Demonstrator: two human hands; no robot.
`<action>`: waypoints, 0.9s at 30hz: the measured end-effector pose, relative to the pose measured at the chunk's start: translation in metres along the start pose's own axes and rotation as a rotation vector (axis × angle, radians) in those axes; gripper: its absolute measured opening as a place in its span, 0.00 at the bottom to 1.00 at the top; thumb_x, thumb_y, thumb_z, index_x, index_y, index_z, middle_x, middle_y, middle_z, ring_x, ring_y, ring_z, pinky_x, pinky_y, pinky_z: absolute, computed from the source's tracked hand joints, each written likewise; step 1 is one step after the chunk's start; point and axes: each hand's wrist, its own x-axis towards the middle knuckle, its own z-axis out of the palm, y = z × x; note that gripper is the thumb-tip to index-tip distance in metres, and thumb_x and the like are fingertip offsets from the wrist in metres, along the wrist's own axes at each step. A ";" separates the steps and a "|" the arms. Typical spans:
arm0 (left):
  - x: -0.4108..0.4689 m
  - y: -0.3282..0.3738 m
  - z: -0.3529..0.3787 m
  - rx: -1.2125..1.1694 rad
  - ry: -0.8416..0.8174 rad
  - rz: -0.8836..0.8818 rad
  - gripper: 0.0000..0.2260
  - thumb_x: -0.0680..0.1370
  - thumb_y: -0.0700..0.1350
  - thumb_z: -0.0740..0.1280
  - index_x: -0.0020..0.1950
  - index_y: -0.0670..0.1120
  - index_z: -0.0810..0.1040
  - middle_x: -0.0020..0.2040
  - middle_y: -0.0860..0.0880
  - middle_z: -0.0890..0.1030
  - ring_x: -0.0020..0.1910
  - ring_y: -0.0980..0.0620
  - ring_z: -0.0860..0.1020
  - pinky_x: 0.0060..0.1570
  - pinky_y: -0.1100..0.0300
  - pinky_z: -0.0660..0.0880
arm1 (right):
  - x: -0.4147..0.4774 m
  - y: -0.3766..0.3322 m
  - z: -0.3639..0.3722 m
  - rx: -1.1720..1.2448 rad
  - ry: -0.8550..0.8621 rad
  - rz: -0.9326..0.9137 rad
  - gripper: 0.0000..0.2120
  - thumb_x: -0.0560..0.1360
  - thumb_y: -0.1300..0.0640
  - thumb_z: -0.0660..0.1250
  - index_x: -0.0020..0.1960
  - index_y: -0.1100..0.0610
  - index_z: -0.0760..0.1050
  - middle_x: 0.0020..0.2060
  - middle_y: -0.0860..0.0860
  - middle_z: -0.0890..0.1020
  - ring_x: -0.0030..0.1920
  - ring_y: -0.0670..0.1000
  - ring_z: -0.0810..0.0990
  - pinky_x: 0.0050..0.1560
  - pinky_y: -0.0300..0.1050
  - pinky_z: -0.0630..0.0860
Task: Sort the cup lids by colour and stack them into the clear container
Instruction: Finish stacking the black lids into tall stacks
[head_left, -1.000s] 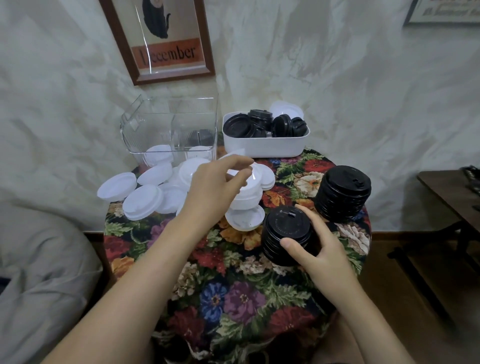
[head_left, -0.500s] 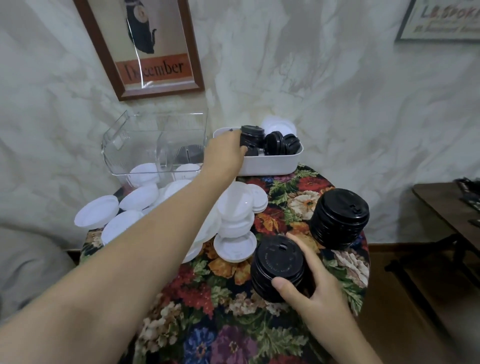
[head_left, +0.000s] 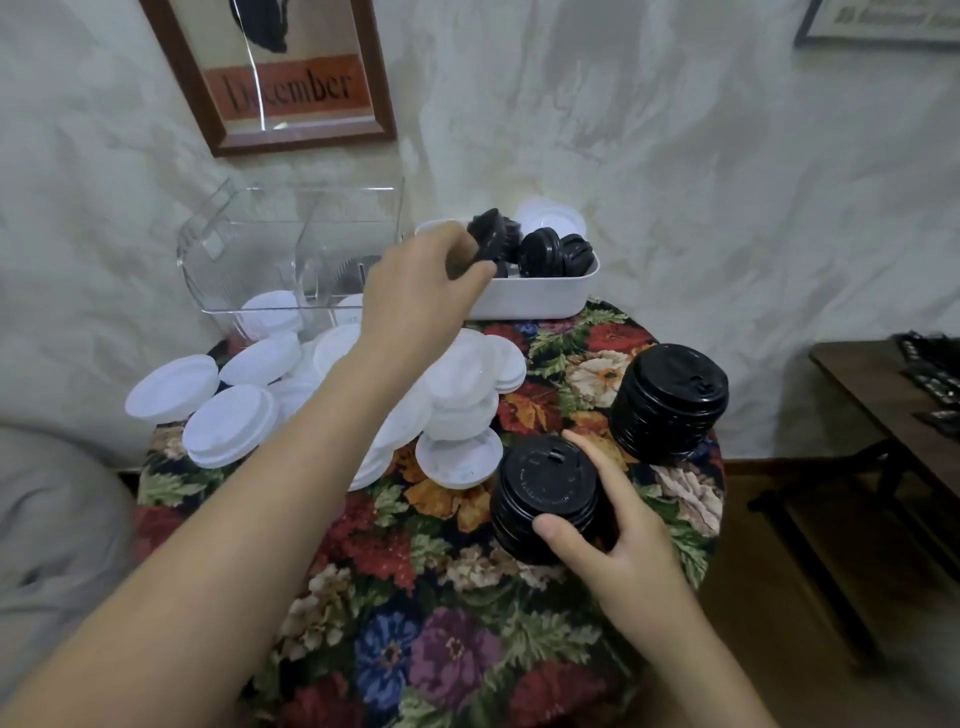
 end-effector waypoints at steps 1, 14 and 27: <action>-0.021 0.004 -0.007 -0.145 -0.048 0.000 0.05 0.79 0.51 0.70 0.47 0.51 0.79 0.43 0.58 0.80 0.39 0.59 0.76 0.41 0.56 0.69 | -0.001 0.000 0.000 -0.002 0.000 -0.003 0.32 0.71 0.34 0.73 0.71 0.26 0.64 0.63 0.22 0.72 0.64 0.28 0.72 0.58 0.27 0.71; -0.145 0.001 -0.009 -0.939 -0.288 -0.569 0.10 0.81 0.43 0.69 0.63 0.49 0.81 0.50 0.41 0.86 0.39 0.48 0.83 0.40 0.57 0.82 | -0.003 0.002 0.001 0.026 -0.007 -0.022 0.36 0.72 0.35 0.74 0.77 0.36 0.65 0.69 0.29 0.73 0.70 0.35 0.72 0.67 0.42 0.71; -0.152 -0.009 0.008 -0.499 -0.390 -0.302 0.12 0.76 0.62 0.65 0.57 0.65 0.80 0.52 0.59 0.81 0.43 0.55 0.82 0.47 0.52 0.79 | 0.000 0.001 -0.003 0.016 -0.015 -0.022 0.43 0.69 0.34 0.75 0.78 0.30 0.58 0.72 0.23 0.64 0.73 0.30 0.63 0.67 0.28 0.63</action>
